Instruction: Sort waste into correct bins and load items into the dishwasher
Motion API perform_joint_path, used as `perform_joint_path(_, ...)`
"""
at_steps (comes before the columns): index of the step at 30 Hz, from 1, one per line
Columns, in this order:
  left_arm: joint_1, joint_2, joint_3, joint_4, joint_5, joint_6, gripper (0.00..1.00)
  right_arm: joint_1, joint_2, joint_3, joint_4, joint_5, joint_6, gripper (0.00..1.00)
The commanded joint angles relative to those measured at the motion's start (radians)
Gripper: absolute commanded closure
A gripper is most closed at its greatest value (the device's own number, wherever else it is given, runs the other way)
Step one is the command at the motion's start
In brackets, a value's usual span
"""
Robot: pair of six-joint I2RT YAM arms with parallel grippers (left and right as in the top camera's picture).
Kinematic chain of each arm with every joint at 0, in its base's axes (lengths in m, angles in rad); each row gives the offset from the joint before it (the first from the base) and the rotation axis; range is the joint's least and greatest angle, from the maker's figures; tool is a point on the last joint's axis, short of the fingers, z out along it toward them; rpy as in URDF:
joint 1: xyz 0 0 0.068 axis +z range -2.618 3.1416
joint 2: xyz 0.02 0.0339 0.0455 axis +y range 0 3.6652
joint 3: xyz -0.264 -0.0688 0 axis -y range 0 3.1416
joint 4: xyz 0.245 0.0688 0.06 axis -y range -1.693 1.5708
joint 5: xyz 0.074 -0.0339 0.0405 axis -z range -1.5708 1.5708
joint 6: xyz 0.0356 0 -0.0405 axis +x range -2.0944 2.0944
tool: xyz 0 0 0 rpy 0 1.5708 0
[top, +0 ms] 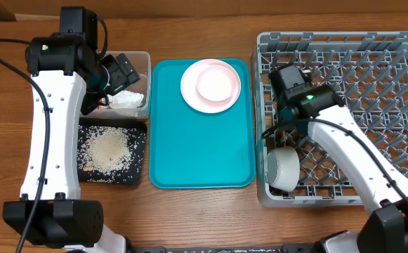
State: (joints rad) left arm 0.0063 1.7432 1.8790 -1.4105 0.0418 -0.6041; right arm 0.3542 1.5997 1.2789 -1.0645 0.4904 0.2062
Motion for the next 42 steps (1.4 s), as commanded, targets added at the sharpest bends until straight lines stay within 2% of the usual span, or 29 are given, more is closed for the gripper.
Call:
perform_joint_path(1,-0.007,-0.007,0.014,0.001,0.000,-0.002,0.00,-0.003,-0.034,0.013,0.003,0.039,0.046,0.43)
perform_joint_path(5,-0.006,-0.007,0.014,0.001,0.000,-0.002,0.00,-0.002,-0.036,0.013,0.008,-0.001,0.050,0.43)
perform_joint_path(10,-0.006,-0.007,0.014,0.001,0.000,-0.002,0.00,-0.002,-0.036,0.013,0.010,-0.079,0.063,0.56)
perform_joint_path(15,-0.007,-0.007,0.014,0.001,0.000,-0.002,0.00,-0.018,-0.036,0.003,0.023,-0.104,0.137,0.56)
perform_joint_path(19,-0.007,-0.007,0.014,0.001,0.000,-0.002,0.00,-0.050,-0.036,-0.003,0.051,-0.138,0.140,0.58)
perform_joint_path(27,-0.006,-0.007,0.014,0.001,0.000,-0.002,0.00,-0.108,-0.036,-0.003,0.064,-0.156,0.139,0.78)
perform_joint_path(31,-0.007,-0.007,0.014,0.001,0.000,-0.002,0.00,-0.109,-0.036,-0.003,0.072,-0.156,0.138,0.96)
perform_joint_path(38,-0.006,-0.007,0.014,0.001,0.000,-0.002,0.00,-0.109,-0.074,0.029,0.024,-0.171,0.130,0.96)
perform_joint_path(42,-0.006,-0.007,0.014,0.001,0.000,-0.002,0.00,-0.109,-0.150,0.088,-0.008,-0.291,0.076,0.96)
